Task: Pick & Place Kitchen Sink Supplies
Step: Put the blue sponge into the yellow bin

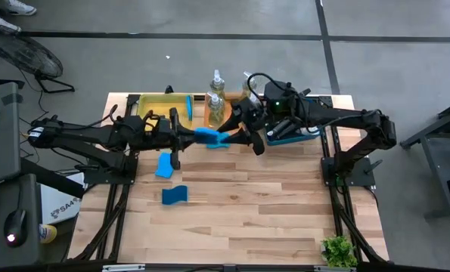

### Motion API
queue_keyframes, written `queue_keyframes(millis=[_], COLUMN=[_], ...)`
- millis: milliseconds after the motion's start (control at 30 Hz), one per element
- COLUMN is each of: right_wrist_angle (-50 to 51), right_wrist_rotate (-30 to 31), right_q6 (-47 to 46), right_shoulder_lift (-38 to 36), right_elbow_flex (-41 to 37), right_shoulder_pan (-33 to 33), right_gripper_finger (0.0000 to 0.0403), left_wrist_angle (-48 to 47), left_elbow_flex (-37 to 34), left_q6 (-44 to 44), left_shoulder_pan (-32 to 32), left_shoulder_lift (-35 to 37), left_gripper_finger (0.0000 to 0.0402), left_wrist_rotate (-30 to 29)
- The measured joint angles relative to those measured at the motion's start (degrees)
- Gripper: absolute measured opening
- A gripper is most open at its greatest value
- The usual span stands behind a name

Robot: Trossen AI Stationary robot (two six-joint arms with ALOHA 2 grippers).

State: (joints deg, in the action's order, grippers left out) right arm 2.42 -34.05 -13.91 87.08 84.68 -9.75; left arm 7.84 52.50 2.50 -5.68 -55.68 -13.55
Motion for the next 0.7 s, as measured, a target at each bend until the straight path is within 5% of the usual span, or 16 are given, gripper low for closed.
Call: queue_keyframes(millis=[400,567,700], right_wrist_angle=[12.91,17.88,19.41], right_wrist_rotate=[8.04,9.82,11.85], right_q6=[2.60,2.59,2.76], right_shoulder_lift=[-4.18,-4.28,-4.28], right_elbow_flex=[0.11,0.11,0.11], right_shoulder_pan=[-0.36,-0.36,-0.36], right_gripper_finger=[0.0178,0.0175,0.0172], left_wrist_angle=[-17.60,-24.31,-32.18], left_elbow_flex=[0.03,0.05,0.05], left_q6=[3.83,13.17,27.44], left_shoulder_pan=[0.05,1.47,5.85], left_shoulder_lift=[2.51,2.49,2.51], left_gripper_finger=[0.0004,0.0003,0.0006], left_wrist_rotate=[-33.22,-41.54,-42.13])
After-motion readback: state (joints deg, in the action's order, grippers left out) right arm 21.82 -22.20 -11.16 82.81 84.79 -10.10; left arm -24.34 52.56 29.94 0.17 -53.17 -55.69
